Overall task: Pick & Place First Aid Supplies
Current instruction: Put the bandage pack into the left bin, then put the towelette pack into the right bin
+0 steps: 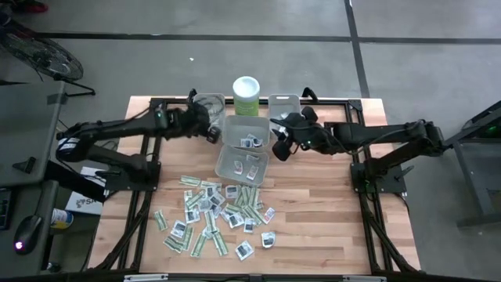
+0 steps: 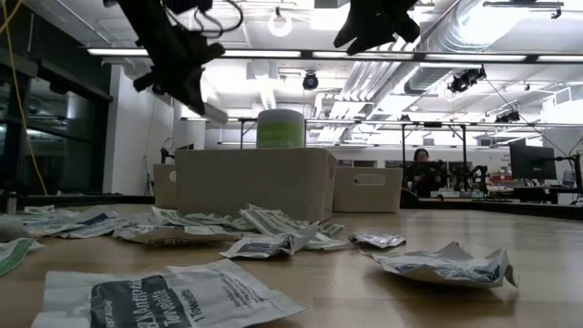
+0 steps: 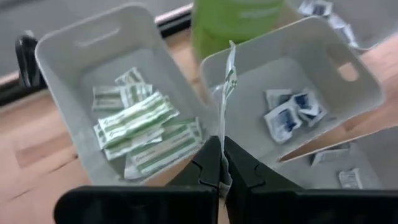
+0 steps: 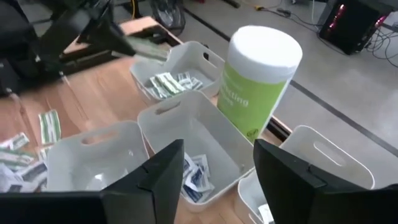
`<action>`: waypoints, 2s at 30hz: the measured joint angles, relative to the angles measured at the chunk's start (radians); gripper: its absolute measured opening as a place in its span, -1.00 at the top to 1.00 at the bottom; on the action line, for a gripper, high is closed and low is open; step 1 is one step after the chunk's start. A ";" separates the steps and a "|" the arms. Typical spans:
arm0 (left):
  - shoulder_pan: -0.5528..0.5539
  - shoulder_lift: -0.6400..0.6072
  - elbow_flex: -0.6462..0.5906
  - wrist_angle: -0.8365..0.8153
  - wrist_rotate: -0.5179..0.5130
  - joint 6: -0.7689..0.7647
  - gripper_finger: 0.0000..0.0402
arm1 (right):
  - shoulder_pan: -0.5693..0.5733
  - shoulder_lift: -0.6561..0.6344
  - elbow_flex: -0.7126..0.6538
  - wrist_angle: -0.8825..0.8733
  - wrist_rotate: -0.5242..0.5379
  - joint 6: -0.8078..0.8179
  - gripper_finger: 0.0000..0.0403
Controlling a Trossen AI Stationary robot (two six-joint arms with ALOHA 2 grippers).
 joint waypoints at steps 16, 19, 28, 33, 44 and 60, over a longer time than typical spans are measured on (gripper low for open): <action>0.511 0.191 0.000 0.004 0.547 0.228 1.00 | 0.000 0.000 0.000 -0.086 0.002 -0.009 0.06; 0.524 0.238 0.000 0.027 0.549 0.231 1.00 | 0.000 0.000 0.000 -0.104 0.003 -0.006 0.06; 0.520 0.319 0.000 0.069 0.506 0.202 0.97 | 0.000 0.000 0.000 -0.174 0.000 0.015 0.06; 0.520 0.321 0.000 0.070 0.468 0.206 0.83 | 0.000 0.000 0.000 -0.185 0.000 0.018 0.06; 0.520 0.303 0.000 0.057 0.350 0.221 0.32 | 0.000 0.000 0.000 -0.197 0.000 0.019 0.06; 0.476 0.064 0.001 0.046 0.302 0.280 0.27 | 0.000 0.000 -0.001 -0.256 -0.183 0.168 0.06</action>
